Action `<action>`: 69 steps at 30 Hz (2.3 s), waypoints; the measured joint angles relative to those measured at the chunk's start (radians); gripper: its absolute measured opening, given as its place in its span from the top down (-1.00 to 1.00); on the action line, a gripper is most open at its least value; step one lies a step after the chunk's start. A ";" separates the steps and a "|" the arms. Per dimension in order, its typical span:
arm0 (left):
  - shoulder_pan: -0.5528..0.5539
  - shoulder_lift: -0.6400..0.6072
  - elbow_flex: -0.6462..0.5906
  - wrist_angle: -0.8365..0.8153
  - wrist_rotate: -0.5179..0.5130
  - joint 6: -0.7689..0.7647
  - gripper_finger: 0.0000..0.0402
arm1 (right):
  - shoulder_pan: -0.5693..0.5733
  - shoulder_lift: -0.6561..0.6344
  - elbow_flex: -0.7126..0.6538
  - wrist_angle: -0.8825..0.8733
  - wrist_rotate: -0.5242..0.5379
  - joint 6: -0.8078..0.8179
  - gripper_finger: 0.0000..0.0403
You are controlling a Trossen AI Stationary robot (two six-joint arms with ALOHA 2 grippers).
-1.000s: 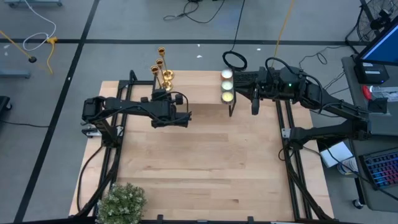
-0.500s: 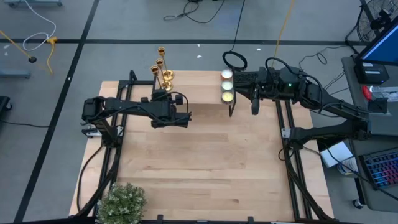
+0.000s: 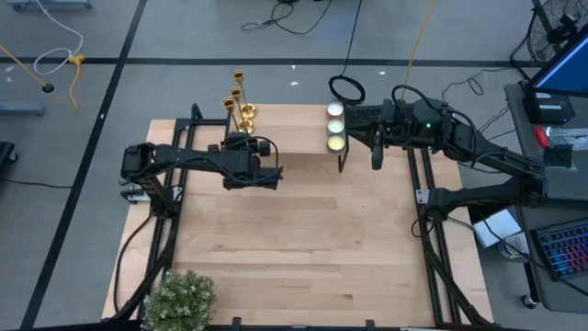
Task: Pick & Place candle stick holders
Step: Return to Home Position
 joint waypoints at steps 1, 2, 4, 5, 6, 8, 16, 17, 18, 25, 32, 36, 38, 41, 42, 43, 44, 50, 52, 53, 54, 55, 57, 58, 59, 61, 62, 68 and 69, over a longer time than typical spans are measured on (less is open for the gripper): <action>0.000 0.000 0.000 -0.002 0.007 0.000 -0.05 | 0.000 0.000 0.000 0.000 0.000 0.000 0.75; -0.002 0.000 0.000 -0.005 0.015 0.000 -0.07 | 0.000 0.000 0.000 0.000 0.000 0.000 0.75; -0.008 0.000 0.000 -0.020 0.022 -0.006 -0.10 | 0.000 0.000 0.000 0.000 0.000 0.000 0.75; -0.012 0.000 0.000 -0.027 0.021 -0.013 -0.11 | 0.000 0.000 0.000 0.000 0.000 0.000 0.75; -0.017 0.000 0.000 -0.037 0.020 -0.023 -0.11 | 0.000 0.000 0.000 0.000 0.000 0.000 0.75; -0.025 0.000 0.000 -0.069 0.016 -0.060 -0.10 | 0.000 0.000 0.000 0.000 0.000 0.000 0.75; -0.063 0.000 0.000 -0.186 0.017 -0.218 -0.07 | 0.000 0.000 0.000 0.000 0.000 0.000 0.75; -0.074 -0.002 0.000 -0.184 0.018 -0.224 -0.07 | 0.000 0.000 0.000 0.000 0.000 0.000 0.75; -0.087 -0.008 0.000 -0.184 0.024 -0.230 -0.07 | 0.000 0.000 0.000 0.000 0.000 0.000 0.75; -0.214 -0.048 0.002 -0.154 0.066 -0.249 -0.07 | 0.000 0.000 0.000 0.001 0.000 0.000 0.75; -0.381 -0.085 0.000 -0.125 0.191 -0.193 -0.06 | 0.000 0.000 0.000 0.006 -0.001 -0.001 0.75; -0.468 -0.103 0.000 -0.064 0.280 -0.158 -0.06 | 0.000 0.000 0.000 0.008 -0.002 -0.001 0.75; -0.510 -0.124 0.000 -0.010 0.311 -0.149 -0.06 | 0.000 0.000 0.000 0.001 -0.003 -0.001 0.75; -0.570 -0.168 0.000 0.094 0.338 -0.106 -0.06 | 0.000 0.000 0.000 -0.016 -0.005 0.005 0.75; -0.587 -0.185 0.000 0.142 0.342 -0.078 -0.06 | 0.000 0.000 0.000 -0.025 -0.006 0.006 0.75; -0.601 -0.203 0.000 0.195 0.346 -0.040 -0.06 | 0.000 -0.001 0.000 -0.036 -0.013 0.006 0.75; -0.615 -0.223 0.000 0.248 0.357 0.005 -0.06 | 0.000 -0.001 0.000 -0.045 -0.027 0.006 0.75; -0.662 -0.351 0.000 0.609 0.443 0.364 -0.06 | 0.000 -0.001 0.000 -0.059 -0.117 0.038 0.75; -0.664 -0.387 0.000 0.717 0.487 0.498 -0.06 | 0.000 0.000 0.000 -0.059 -0.151 0.052 0.75; -0.660 -0.405 0.000 0.773 0.510 0.566 -0.06 | 0.000 -0.001 0.000 -0.058 -0.169 0.058 0.75; -0.656 -0.423 0.000 0.817 0.537 0.632 -0.06 | 0.000 -0.001 0.000 -0.058 -0.189 0.067 0.75; -0.653 -0.441 0.000 0.847 0.562 0.696 -0.06 | 0.000 0.000 0.000 -0.056 -0.206 0.078 0.75; -0.642 -0.477 0.000 0.886 0.603 0.802 -0.06 | 0.000 -0.001 0.000 -0.047 -0.243 0.103 0.75; -0.634 -0.497 0.000 0.888 0.622 0.849 -0.06 | 0.000 0.000 0.000 -0.042 -0.263 0.115 0.75; -0.625 -0.519 0.000 0.881 0.634 0.888 -0.06 | 0.000 -0.001 0.000 -0.035 -0.283 0.130 0.75; -0.606 -0.562 0.000 0.866 0.647 0.947 -0.06 | 0.000 -0.001 0.000 -0.020 -0.320 0.161 0.75; -0.597 -0.586 0.000 0.861 0.656 0.979 -0.06 | 0.000 -0.001 0.000 -0.009 -0.332 0.181 0.75; -0.559 -0.706 0.000 0.800 0.735 1.197 -0.06 | 0.001 -0.008 0.000 0.117 -0.491 0.207 0.75; -0.550 -0.727 0.000 0.778 0.735 1.206 -0.06 | 0.002 -0.014 0.000 0.141 -0.503 0.210 0.75</action>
